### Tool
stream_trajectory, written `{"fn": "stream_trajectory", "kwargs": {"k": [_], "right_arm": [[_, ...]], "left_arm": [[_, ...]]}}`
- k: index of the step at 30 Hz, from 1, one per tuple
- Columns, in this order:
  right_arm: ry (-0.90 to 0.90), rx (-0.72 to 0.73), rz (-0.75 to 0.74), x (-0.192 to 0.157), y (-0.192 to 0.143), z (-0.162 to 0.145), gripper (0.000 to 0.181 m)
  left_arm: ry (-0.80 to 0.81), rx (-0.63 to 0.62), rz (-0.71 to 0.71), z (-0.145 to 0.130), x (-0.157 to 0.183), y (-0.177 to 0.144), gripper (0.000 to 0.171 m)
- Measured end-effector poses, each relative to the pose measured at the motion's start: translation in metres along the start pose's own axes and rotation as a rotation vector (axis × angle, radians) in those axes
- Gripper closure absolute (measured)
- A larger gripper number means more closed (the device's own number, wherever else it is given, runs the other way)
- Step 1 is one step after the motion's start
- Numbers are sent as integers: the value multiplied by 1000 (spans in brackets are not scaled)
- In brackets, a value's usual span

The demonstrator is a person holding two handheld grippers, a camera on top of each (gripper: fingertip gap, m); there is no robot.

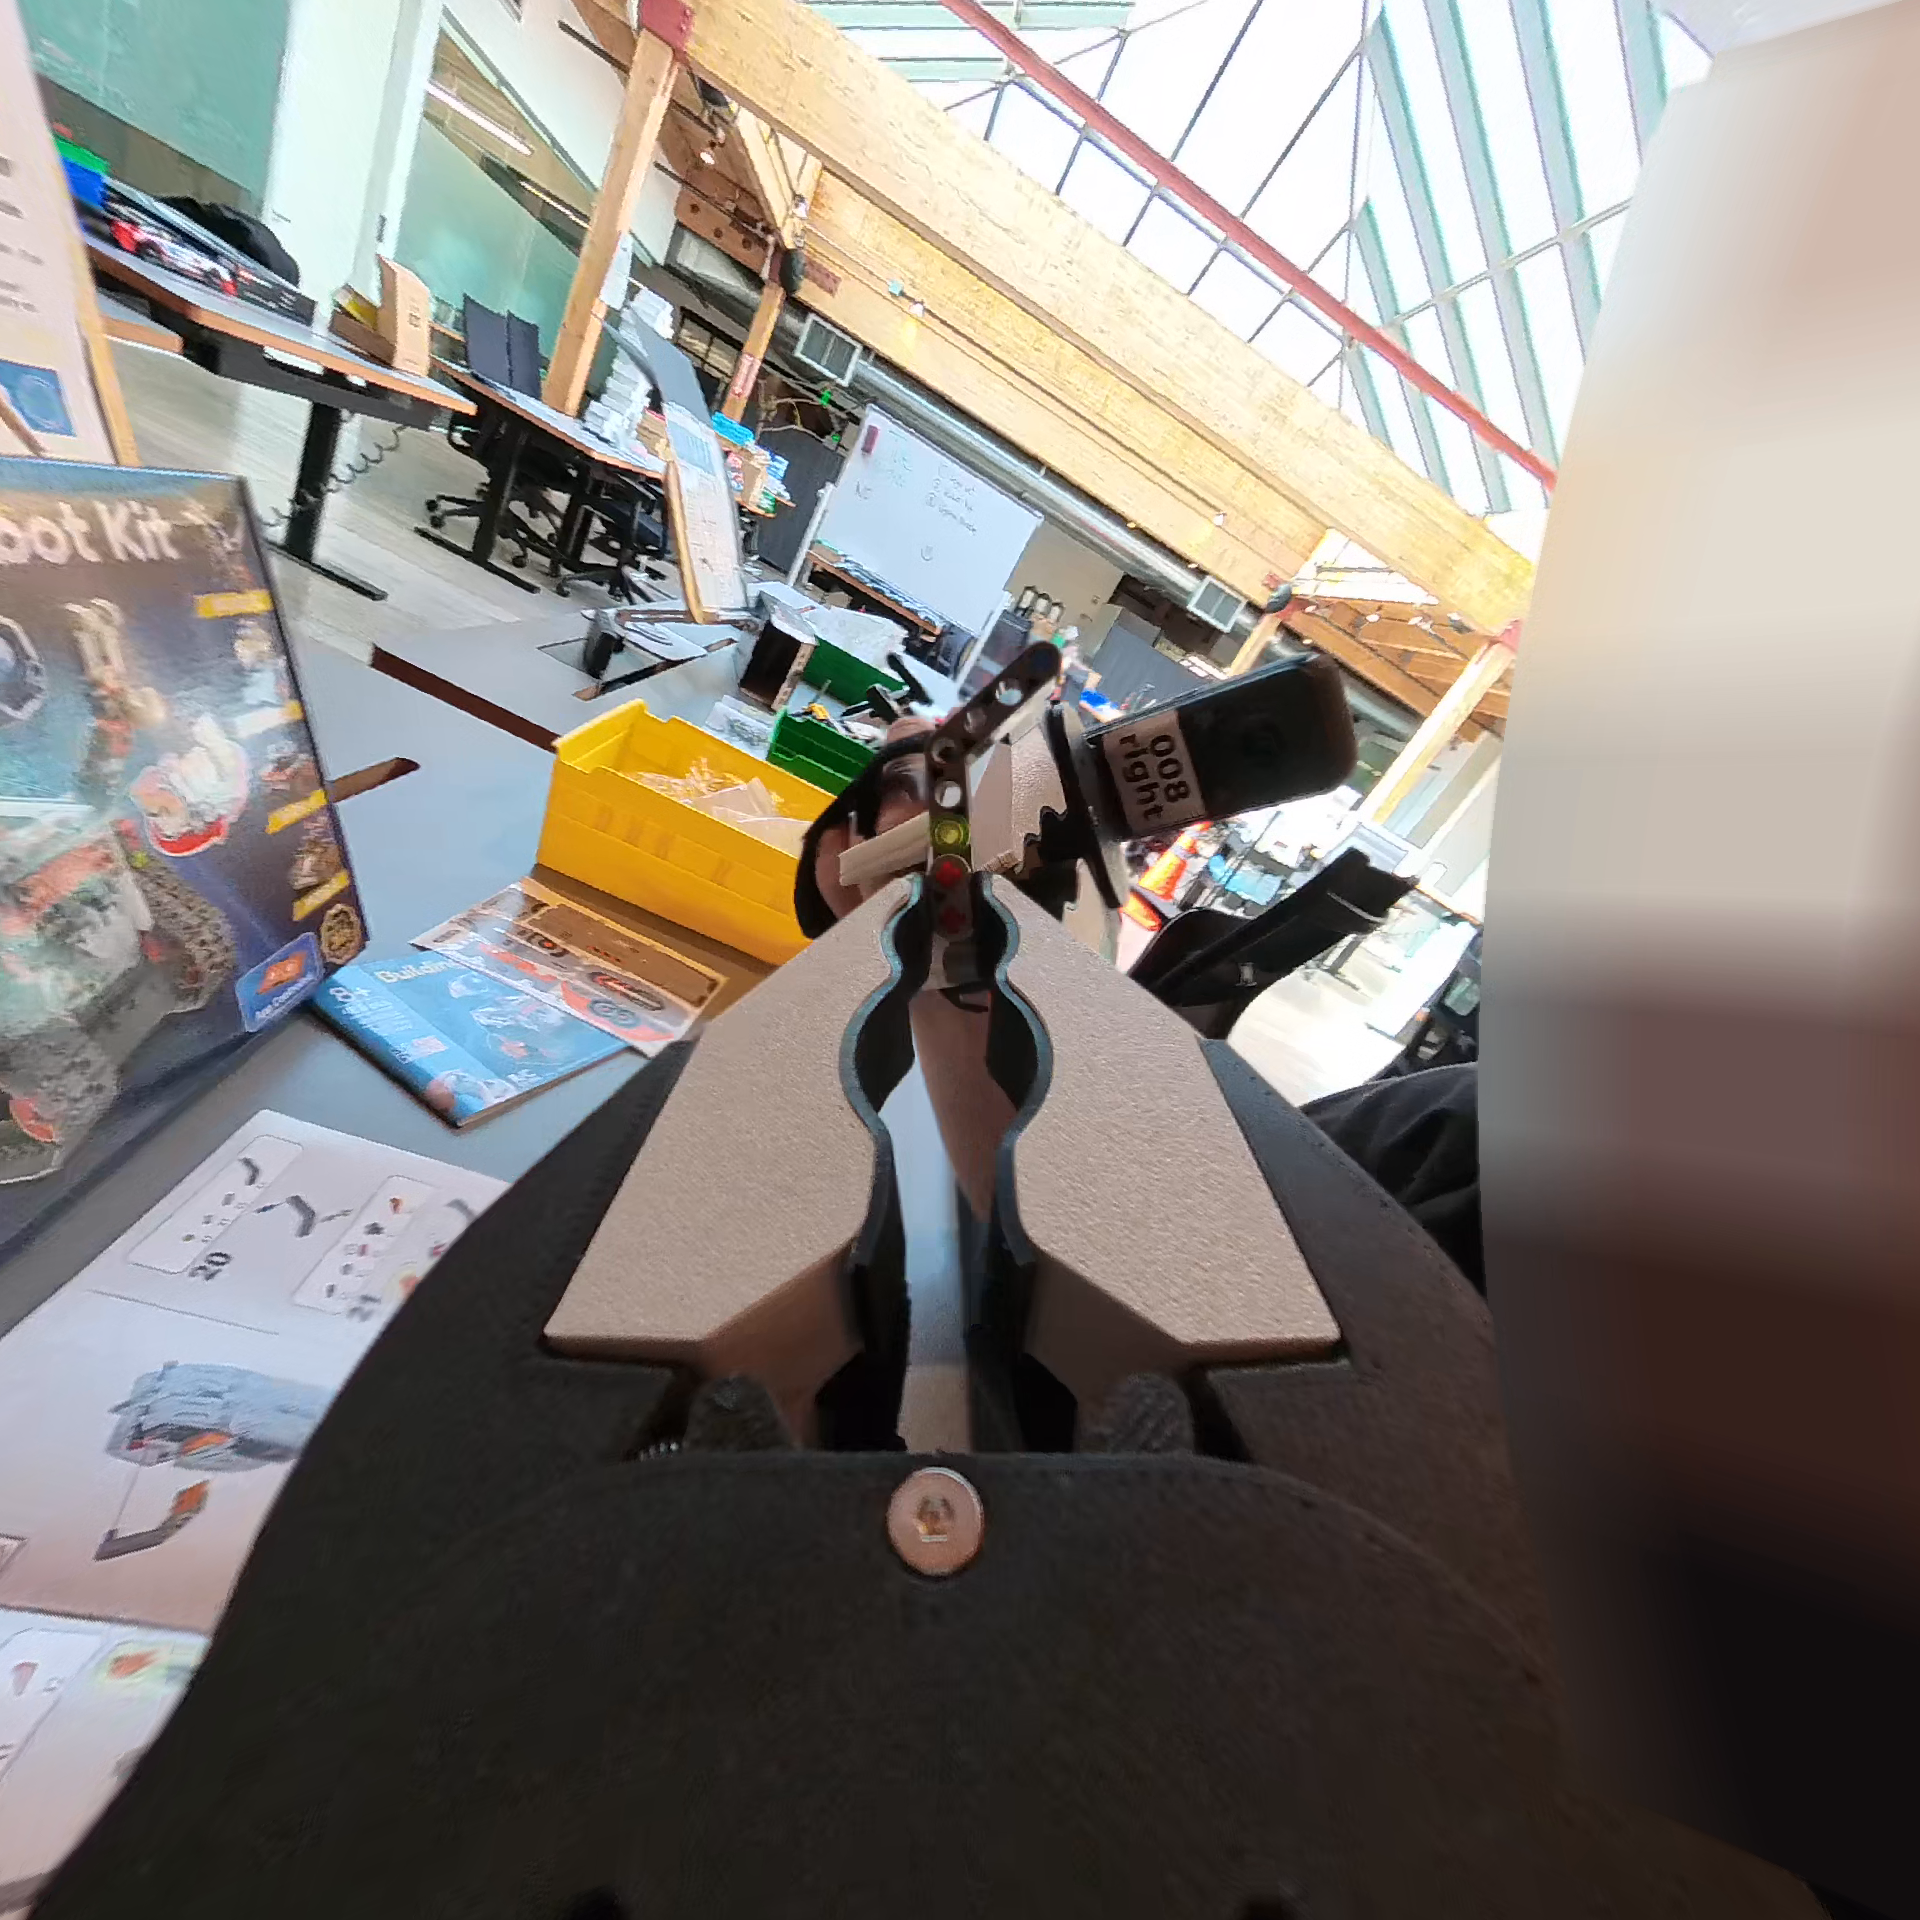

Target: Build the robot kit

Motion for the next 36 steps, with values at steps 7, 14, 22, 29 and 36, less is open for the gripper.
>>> {"fn": "stream_trajectory", "kwargs": {"k": [7, 14, 22, 29, 36], "right_arm": [[-7, 14, -1, 0, -1, 2, 168], [-26, 9, -15, 0, -1, 3, 168], [-114, -42, -116, 5, 2, 4, 168], [-165, -87, -116, 3, 1, 3, 168], [-200, -145, -118, 3, 2, -3, 168]], "left_arm": [[-62, 8, -55, 0, 1, 1, 166], [-85, 24, -84, 1, 2, 2, 166], [-56, 70, -37, 6, -1, 0, 166], [-98, 50, -66, 3, -2, 1, 166], [-121, 36, -57, 1, -7, 2, 166]]}}
Point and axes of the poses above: each gripper's, where its closed fingertips meet, y out along the fingers, z out of its top, x = y × z across the jaws, the point moved 2 cm from there along -y, back along the fingers, and after that the axes turned 8 degrees about z, right-handed, at the moved point
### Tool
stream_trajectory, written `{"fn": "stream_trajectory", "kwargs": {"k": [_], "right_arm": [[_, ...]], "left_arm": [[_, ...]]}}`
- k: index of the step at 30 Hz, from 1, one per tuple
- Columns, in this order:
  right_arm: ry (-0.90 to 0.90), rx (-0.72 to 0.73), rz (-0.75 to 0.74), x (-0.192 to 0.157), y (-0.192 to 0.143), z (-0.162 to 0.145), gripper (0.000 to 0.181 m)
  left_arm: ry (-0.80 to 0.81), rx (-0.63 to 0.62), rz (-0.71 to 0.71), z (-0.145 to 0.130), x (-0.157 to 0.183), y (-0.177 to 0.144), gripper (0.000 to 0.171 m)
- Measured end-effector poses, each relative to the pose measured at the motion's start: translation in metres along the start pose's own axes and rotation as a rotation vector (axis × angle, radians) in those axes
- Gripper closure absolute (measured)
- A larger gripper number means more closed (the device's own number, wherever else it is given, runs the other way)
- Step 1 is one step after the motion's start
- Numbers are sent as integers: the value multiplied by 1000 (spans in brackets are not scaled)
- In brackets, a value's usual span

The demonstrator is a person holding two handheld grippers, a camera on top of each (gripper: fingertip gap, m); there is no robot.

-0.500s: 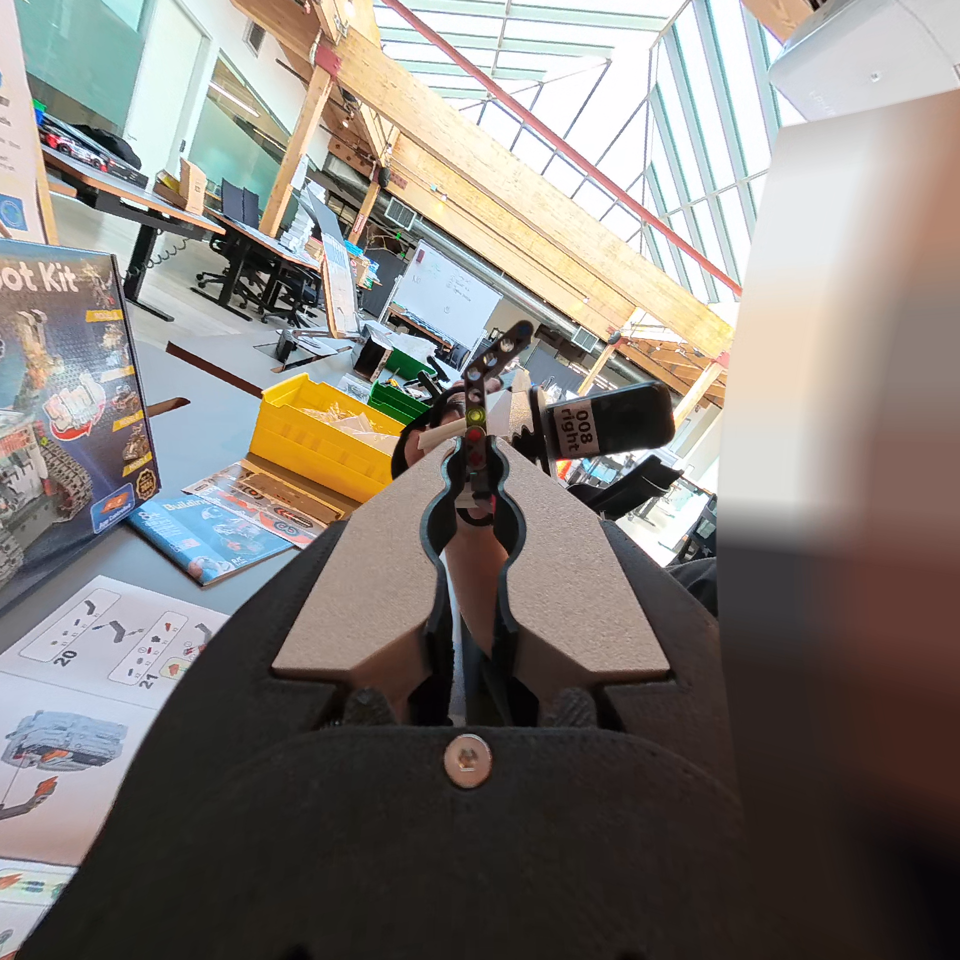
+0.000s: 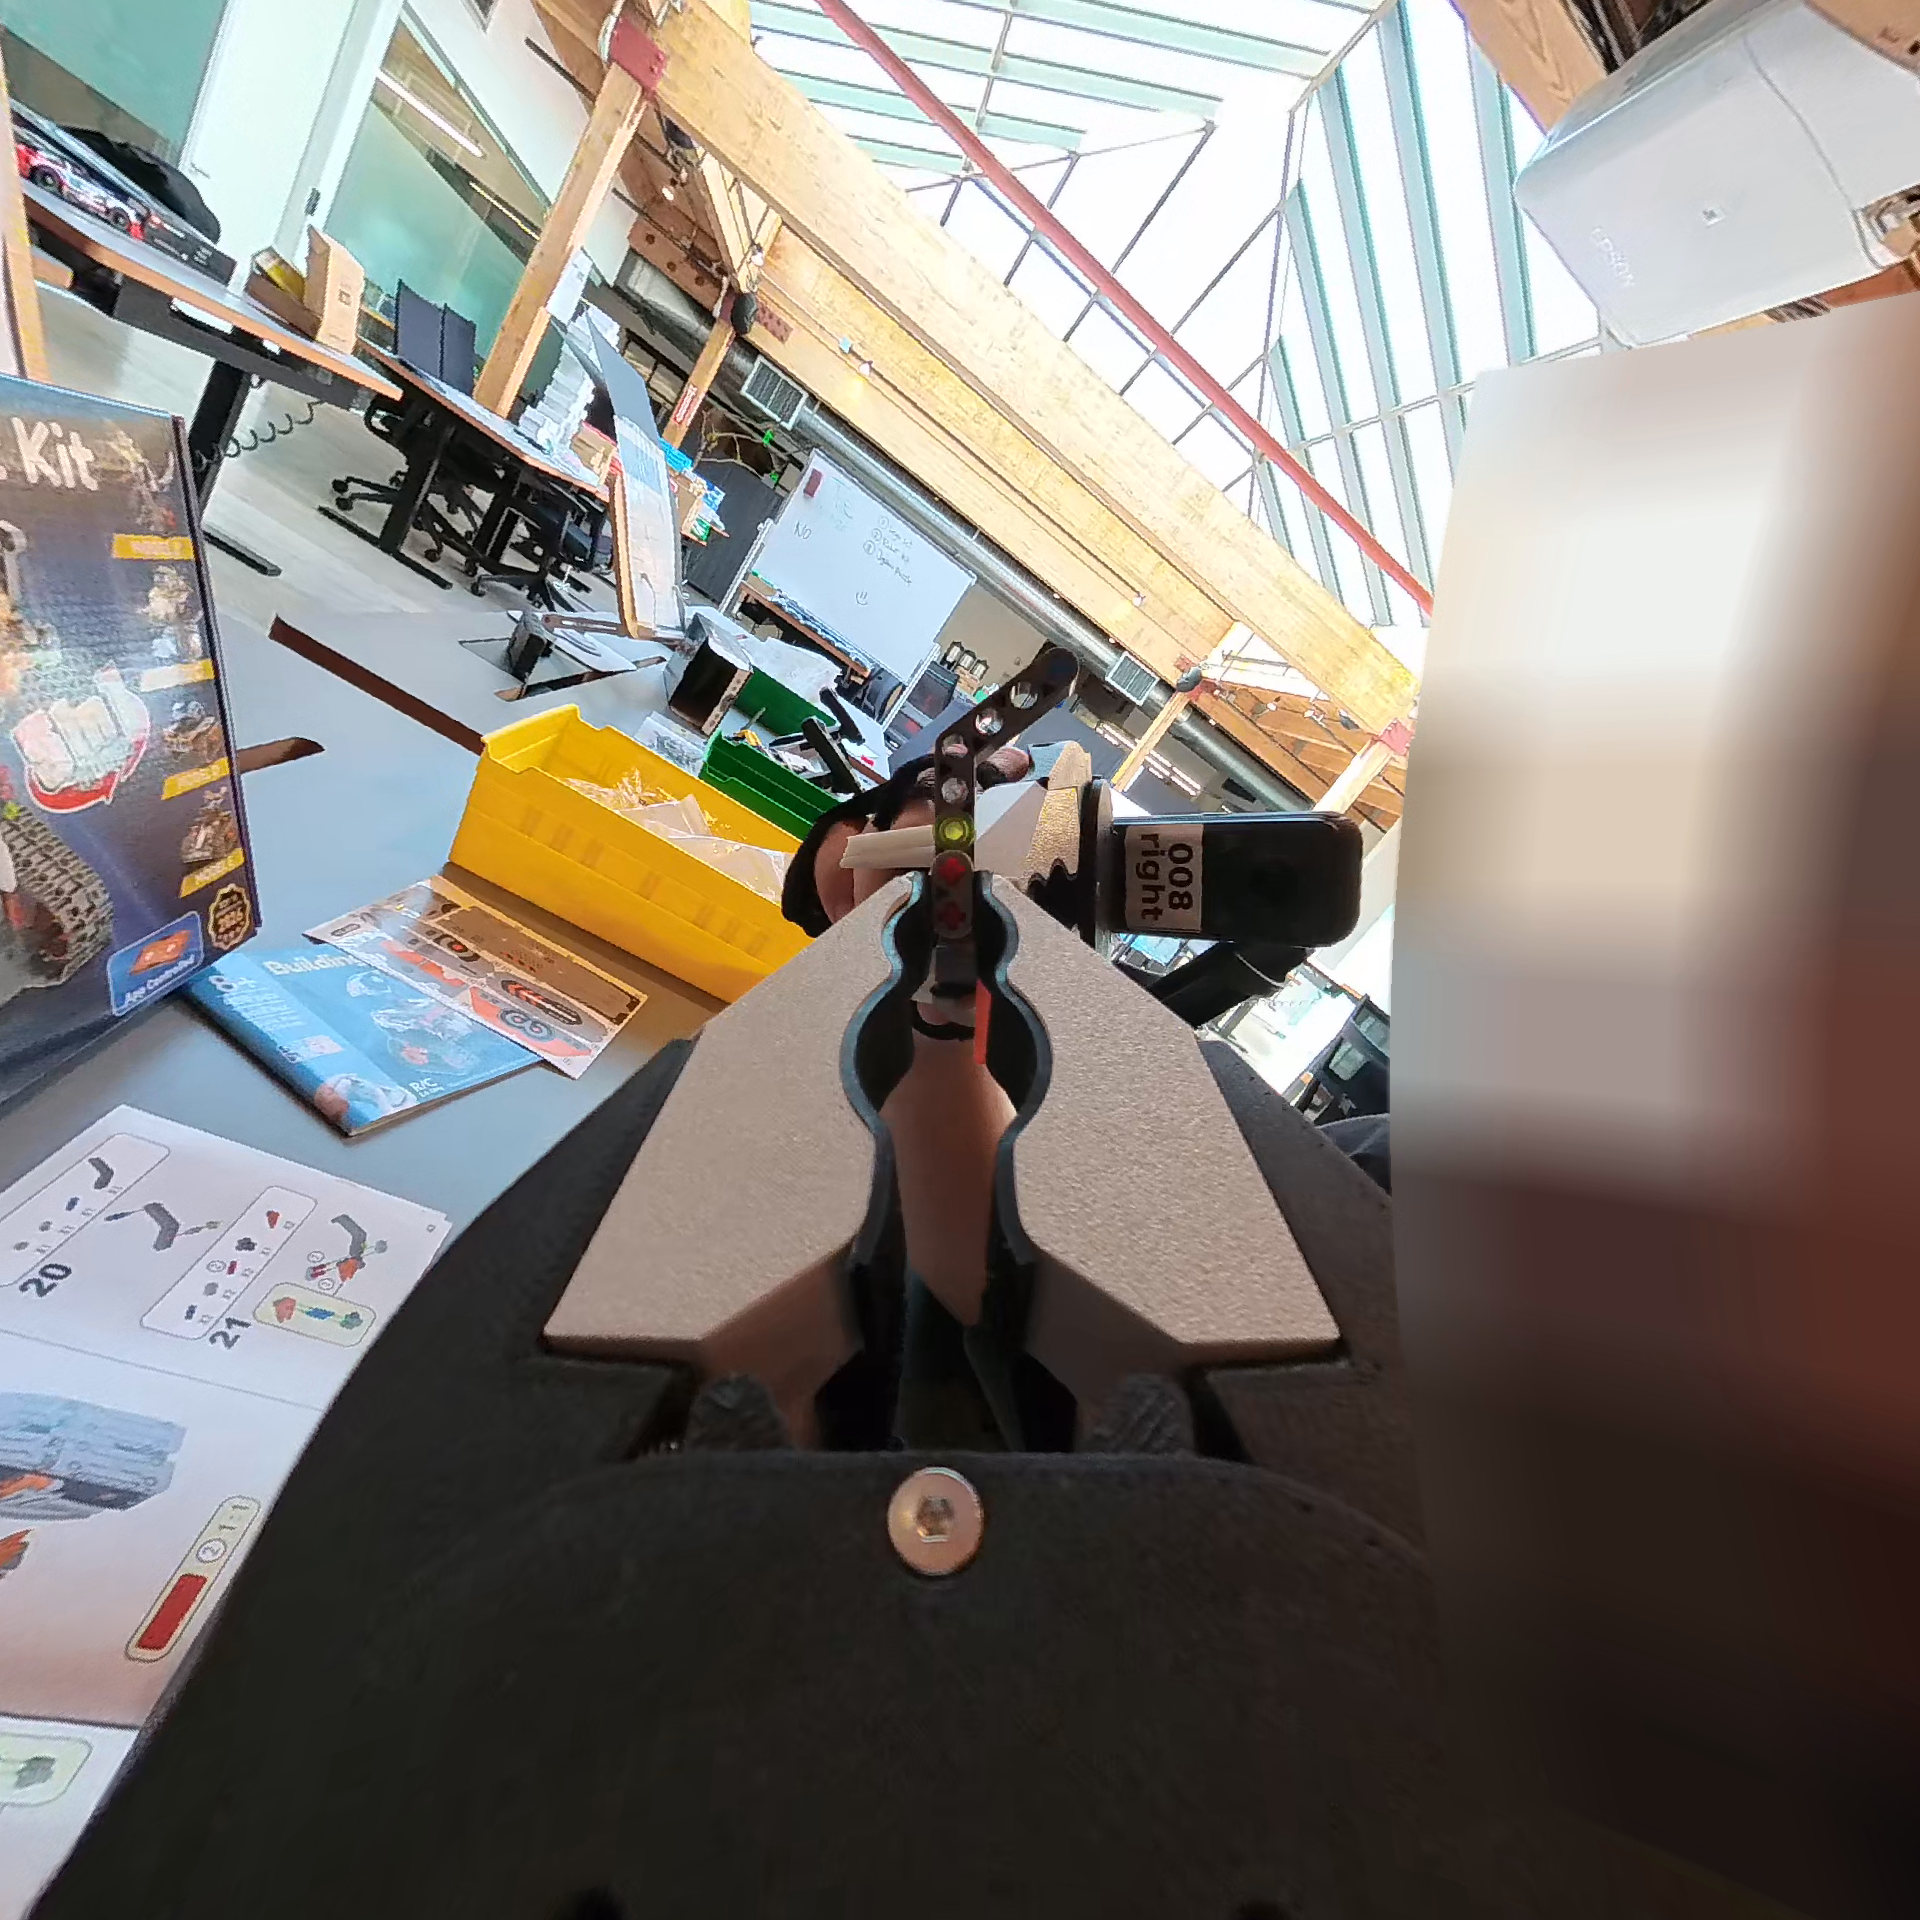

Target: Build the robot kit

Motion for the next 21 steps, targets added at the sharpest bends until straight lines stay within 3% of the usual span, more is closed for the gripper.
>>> {"fn": "stream_trajectory", "kwargs": {"k": [9, 18, 21], "right_arm": [[25, 19, 29, -2, -1, 1, 168], [74, 13, 54, -3, 2, -4, 168], [80, 29, 62, -3, 2, -2, 168]], "left_arm": [[35, -19, 8, -2, 2, 1, 166], [168, -39, 118, -3, -1, 0, 166], [133, -45, 86, -3, 0, 0, 166]]}}
Point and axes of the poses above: each gripper's, where its closed fingertips meet, y out along the fingers, z out of its top, x = y × z across the jaws, the point moved 2 cm from there along -y, back along the fingers, and after that the axes turned 8 degrees about z, right-handed, at the moved point
